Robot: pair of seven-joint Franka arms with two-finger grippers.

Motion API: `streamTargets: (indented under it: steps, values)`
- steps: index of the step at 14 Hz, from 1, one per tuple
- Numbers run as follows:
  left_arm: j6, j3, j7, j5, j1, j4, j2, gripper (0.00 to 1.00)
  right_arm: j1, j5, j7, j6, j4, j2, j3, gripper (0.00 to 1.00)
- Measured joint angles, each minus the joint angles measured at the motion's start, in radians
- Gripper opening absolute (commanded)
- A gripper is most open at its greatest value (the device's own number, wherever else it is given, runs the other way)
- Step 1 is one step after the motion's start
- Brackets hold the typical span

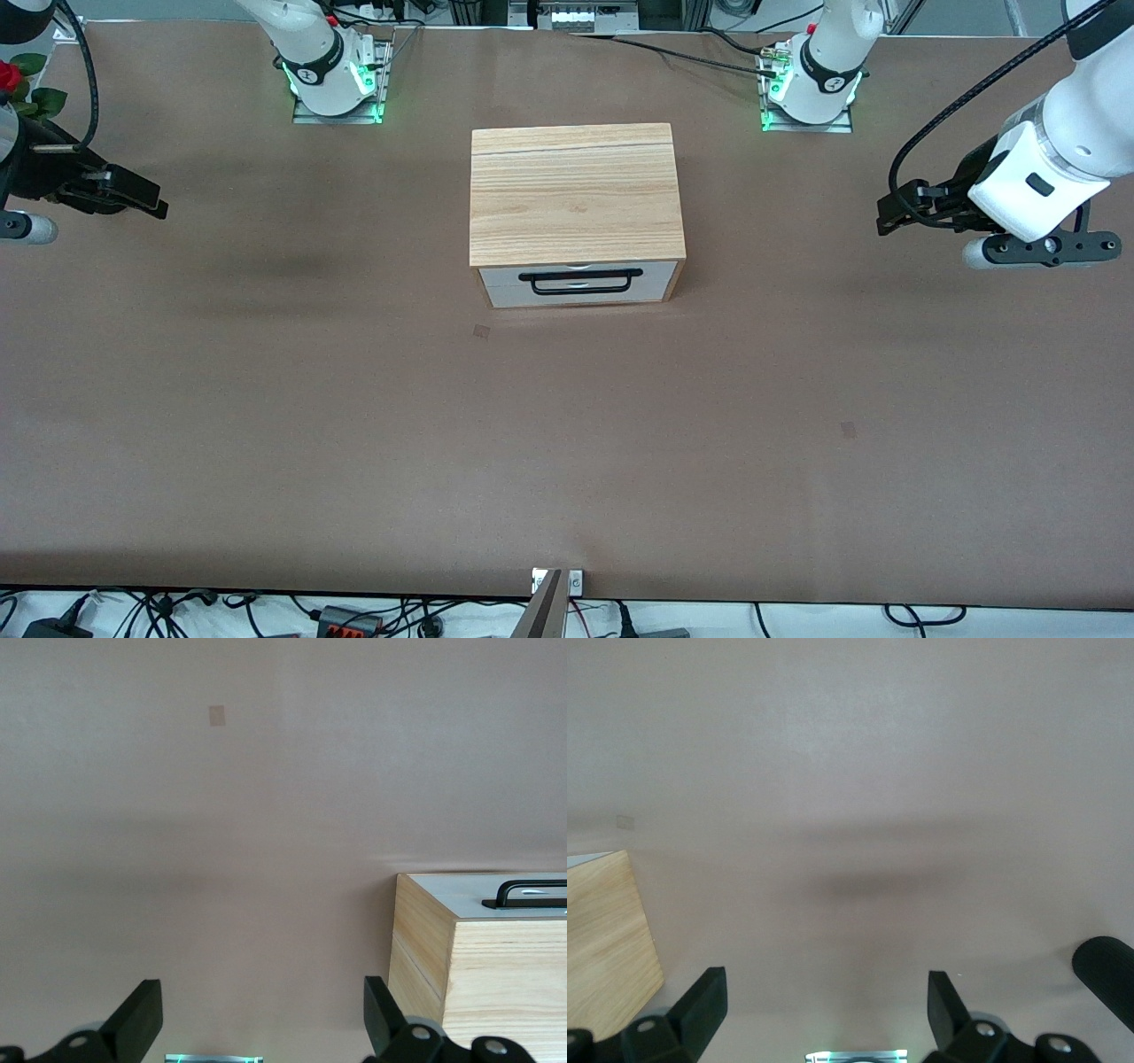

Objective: Pull top drawer with both arms simultaneously

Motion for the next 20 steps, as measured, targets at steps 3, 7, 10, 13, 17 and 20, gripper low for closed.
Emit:
streamTargets:
  steps: [3,7,10,13,17,20]
  values:
    - [0.0,0.0,0.0,0.0,0.0,0.0,-0.001,1.0,0.0,0.0,0.0,0.0,0.0,0.0,-0.001,1.0]
    - [0.001,0.0,0.0,-0.023,0.0,-0.001,0.001,1.0,0.0,0.0,0.0,0.0,0.0,0.002,-0.001,1.0]
    - [0.037,-0.001,0.001,-0.057,-0.005,-0.019,0.04,1.0,0.002,0.003,0.0,-0.011,-0.001,0.013,0.0,1.0]
    - [0.092,-0.012,0.007,-0.119,-0.015,-0.025,0.106,1.0,0.007,0.087,0.0,-0.055,-0.003,0.058,0.007,1.0]
    - [0.172,-0.049,0.118,-0.318,-0.025,-0.038,0.197,1.0,0.012,0.325,-0.007,-0.104,-0.009,0.158,0.012,1.0]
    - [0.232,-0.047,0.265,-0.591,-0.013,-0.065,0.339,1.0,0.028,0.564,-0.074,-0.095,-0.022,0.26,0.012,1.0]
